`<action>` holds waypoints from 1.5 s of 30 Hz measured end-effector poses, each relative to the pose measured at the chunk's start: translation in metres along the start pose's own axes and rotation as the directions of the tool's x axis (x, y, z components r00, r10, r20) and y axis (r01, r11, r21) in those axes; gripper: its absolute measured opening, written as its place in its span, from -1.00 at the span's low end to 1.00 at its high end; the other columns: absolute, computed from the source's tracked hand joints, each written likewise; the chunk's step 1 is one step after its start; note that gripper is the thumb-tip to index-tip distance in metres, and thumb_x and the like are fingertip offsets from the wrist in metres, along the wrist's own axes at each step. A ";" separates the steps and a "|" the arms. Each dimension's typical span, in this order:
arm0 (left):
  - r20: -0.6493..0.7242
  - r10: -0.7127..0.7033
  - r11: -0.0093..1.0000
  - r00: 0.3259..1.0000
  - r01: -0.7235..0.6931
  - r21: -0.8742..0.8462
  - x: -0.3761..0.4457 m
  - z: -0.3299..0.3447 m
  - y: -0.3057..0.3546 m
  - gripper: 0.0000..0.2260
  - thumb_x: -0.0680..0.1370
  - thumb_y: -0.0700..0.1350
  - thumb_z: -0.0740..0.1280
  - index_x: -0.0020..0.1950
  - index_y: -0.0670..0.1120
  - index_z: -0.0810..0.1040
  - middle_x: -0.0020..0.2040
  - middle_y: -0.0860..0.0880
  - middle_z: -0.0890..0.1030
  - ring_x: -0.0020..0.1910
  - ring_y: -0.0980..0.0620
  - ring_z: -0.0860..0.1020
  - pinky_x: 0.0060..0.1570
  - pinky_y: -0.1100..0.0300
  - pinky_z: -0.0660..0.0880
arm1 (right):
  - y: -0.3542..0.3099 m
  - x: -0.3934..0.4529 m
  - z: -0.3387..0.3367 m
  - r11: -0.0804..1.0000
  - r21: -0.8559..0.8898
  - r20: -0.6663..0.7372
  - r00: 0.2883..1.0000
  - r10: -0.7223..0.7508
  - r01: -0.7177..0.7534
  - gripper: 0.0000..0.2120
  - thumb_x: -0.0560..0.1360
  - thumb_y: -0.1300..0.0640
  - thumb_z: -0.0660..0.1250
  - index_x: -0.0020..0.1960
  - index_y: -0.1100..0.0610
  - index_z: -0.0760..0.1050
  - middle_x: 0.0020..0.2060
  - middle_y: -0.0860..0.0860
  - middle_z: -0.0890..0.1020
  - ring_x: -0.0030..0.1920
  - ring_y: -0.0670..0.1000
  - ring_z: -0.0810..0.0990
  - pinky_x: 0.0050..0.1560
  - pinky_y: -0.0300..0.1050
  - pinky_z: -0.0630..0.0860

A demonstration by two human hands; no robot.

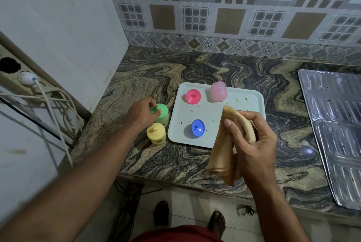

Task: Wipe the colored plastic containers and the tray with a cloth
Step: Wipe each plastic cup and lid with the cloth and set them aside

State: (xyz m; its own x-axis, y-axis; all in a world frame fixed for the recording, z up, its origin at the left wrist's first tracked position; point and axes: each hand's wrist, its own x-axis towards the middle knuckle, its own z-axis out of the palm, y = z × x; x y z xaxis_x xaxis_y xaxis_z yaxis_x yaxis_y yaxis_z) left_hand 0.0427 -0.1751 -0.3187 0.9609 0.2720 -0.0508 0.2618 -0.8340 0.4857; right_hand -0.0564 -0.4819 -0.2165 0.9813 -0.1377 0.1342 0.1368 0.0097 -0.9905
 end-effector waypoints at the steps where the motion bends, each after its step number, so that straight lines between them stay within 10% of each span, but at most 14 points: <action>1: -0.008 0.001 1.000 1.000 -0.001 0.009 -0.001 0.000 0.001 -0.79 0.48 0.05 0.55 -0.04 0.03 0.57 0.00 -0.05 0.69 -0.04 -0.15 0.66 -0.13 -0.03 0.62 | 0.000 0.002 -0.006 1.000 0.002 -0.017 1.000 -0.001 0.001 -0.85 0.51 0.22 0.50 0.04 0.21 0.59 -0.13 0.07 0.70 -0.13 -0.04 0.63 -0.08 -0.20 0.58; 7: -0.183 0.122 0.989 0.976 -0.135 -0.061 -0.012 -0.002 0.045 -0.74 0.50 0.09 0.53 0.04 -0.01 0.56 0.05 -0.06 0.56 0.03 -0.10 0.57 -0.06 0.03 0.51 | -0.002 0.005 -0.063 0.999 -0.007 -0.231 0.972 -0.034 0.033 -0.83 0.52 0.22 0.48 0.07 0.22 0.58 -0.13 0.03 0.67 -0.14 -0.13 0.62 -0.08 -0.30 0.58; 15: 0.113 0.528 0.826 0.842 -0.478 -0.299 -0.060 0.068 0.163 -0.78 0.49 -0.03 0.54 0.08 -0.03 0.61 0.00 0.02 0.65 0.03 0.02 0.61 0.11 0.01 0.55 | 0.015 -0.026 -0.144 1.000 -0.022 -0.511 0.860 -0.006 -0.006 -0.84 0.57 0.23 0.47 -0.06 -0.02 0.59 -0.17 -0.03 0.64 -0.15 -0.02 0.58 -0.10 -0.04 0.56; 21: 0.390 0.537 0.833 0.748 -0.545 -0.101 -0.077 0.136 0.221 -0.23 0.38 0.17 0.57 0.51 0.03 0.35 0.35 -0.07 0.45 0.38 -0.13 0.45 0.28 -0.08 0.48 | 0.024 -0.054 -0.160 0.997 -0.040 -0.565 0.825 0.031 -0.065 -0.90 0.53 0.18 0.50 0.00 0.11 0.60 -0.12 0.08 0.66 -0.13 0.05 0.61 -0.04 0.10 0.57; 26: 0.436 0.490 0.854 0.755 -0.516 -0.066 -0.073 0.169 0.235 -0.20 0.38 0.16 0.60 0.52 0.03 0.32 0.34 -0.09 0.42 0.33 -0.17 0.48 0.25 -0.07 0.50 | 0.028 -0.067 -0.168 0.996 -0.061 -0.581 0.814 0.023 -0.071 -0.89 0.52 0.17 0.53 0.00 0.09 0.63 -0.09 0.09 0.70 -0.10 0.04 0.65 -0.01 0.09 0.60; 39: -0.001 0.690 0.652 0.724 -0.622 -0.433 -0.106 0.069 0.255 -0.38 0.29 -0.07 0.65 0.32 0.03 0.56 0.19 0.06 0.53 0.15 0.22 0.54 0.07 0.38 0.44 | 0.002 -0.045 -0.154 0.992 -0.119 -0.466 0.881 -0.081 0.028 -0.85 0.48 0.16 0.46 0.04 0.11 0.60 -0.12 -0.07 0.70 -0.12 -0.12 0.68 -0.06 -0.23 0.60; 45: -0.167 0.666 0.608 0.727 -0.660 -0.442 -0.135 -0.002 0.246 -0.37 0.26 -0.09 0.67 0.30 0.00 0.58 0.17 0.04 0.60 0.14 0.11 0.59 0.04 0.37 0.39 | -0.026 -0.023 -0.126 0.938 -0.265 -0.296 0.907 -0.300 0.224 -0.79 0.50 0.20 0.48 0.09 0.00 0.62 -0.03 -0.10 0.73 -0.05 -0.01 0.73 0.01 -0.05 0.64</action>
State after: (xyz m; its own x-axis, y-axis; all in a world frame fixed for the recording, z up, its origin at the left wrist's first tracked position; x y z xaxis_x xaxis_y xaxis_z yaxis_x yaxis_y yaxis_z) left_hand -0.0228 -0.4159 -0.1904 0.8576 -0.2777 0.4328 -0.5142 -0.4748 0.7143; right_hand -0.0994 -0.6041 -0.1974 0.8086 -0.4211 0.4108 0.3122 -0.2847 -0.9063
